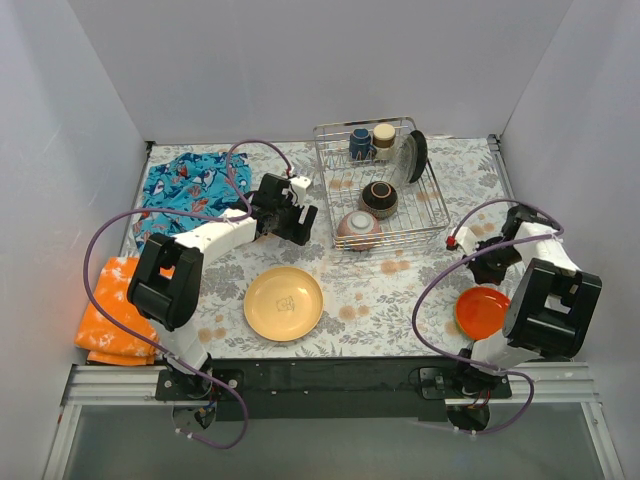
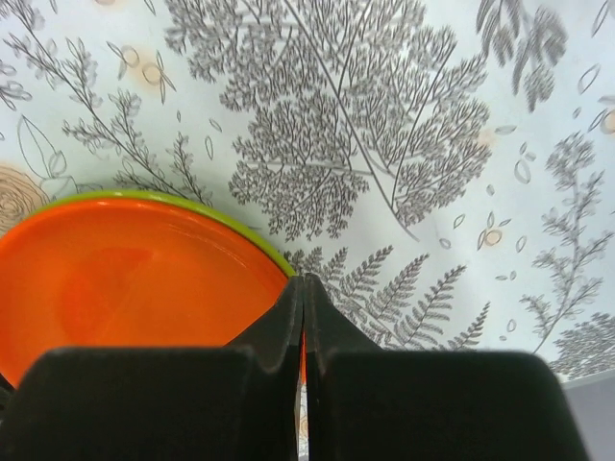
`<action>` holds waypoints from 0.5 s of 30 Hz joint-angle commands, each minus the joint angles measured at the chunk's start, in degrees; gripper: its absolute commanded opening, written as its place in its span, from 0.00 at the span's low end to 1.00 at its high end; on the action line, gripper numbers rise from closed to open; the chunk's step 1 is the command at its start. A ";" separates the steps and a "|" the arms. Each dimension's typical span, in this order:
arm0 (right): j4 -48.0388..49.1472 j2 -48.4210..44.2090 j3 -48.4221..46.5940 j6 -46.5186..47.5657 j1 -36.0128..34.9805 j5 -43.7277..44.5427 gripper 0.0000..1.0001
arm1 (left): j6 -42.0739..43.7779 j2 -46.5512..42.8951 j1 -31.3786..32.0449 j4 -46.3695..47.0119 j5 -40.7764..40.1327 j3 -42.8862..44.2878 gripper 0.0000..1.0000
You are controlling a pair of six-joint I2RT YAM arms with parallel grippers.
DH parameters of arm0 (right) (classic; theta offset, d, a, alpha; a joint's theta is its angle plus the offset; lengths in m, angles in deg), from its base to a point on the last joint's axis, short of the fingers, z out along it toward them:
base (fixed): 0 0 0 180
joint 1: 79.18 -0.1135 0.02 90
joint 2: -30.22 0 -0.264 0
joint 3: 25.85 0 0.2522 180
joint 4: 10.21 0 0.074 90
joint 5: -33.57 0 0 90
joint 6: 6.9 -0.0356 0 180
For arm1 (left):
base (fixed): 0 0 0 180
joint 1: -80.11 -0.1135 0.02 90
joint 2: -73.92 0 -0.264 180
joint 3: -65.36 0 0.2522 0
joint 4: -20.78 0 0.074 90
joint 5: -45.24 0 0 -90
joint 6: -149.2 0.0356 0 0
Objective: Load the mixed dishes into the dish rack
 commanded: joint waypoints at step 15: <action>-7.64 -1.12 -4.31 3.31 1.89 -0.30 0.66 | -1.30 -2.20 0.27 1.90 2.60 -0.64 0.75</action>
